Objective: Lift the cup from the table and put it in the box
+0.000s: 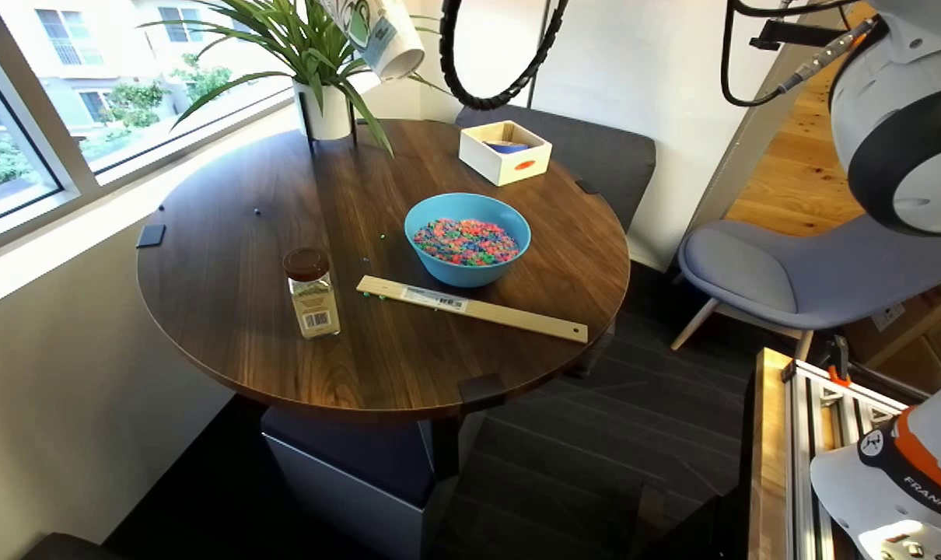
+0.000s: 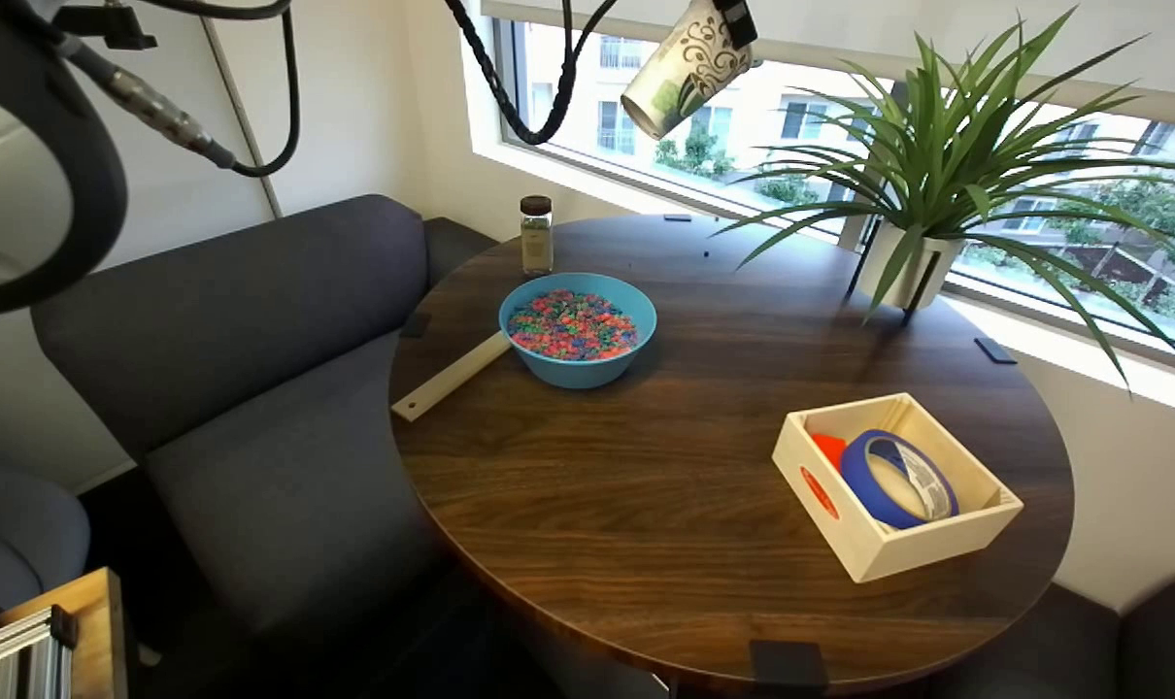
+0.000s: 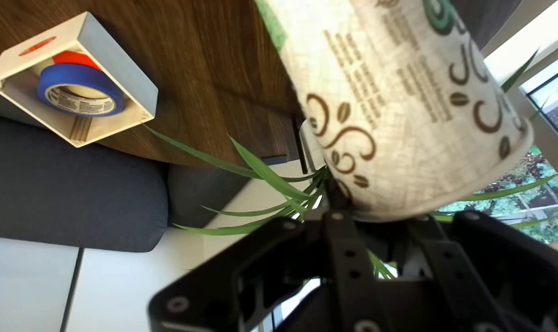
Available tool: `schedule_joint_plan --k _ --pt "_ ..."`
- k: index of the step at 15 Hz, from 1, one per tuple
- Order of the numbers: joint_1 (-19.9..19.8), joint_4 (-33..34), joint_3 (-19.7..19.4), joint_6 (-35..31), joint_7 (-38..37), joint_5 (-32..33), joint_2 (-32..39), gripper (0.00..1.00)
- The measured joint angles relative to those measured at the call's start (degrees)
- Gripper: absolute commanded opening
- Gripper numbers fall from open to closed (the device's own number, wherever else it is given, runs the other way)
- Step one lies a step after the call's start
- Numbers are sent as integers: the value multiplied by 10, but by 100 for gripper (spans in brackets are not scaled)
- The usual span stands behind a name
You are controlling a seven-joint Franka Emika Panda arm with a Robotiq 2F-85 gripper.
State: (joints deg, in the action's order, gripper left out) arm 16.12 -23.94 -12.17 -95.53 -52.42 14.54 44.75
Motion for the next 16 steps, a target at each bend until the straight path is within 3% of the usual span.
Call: schedule_joint_plan --k 3,9,13,16 --pt "-26 -2 26 -48 81 -16 2 2" --pt "-126 -2 91 -112 301 -109 2 2" --pt "-165 -3 133 -61 398 -167 -3 2" --pt "-177 -4 134 19 429 -169 -10 2"
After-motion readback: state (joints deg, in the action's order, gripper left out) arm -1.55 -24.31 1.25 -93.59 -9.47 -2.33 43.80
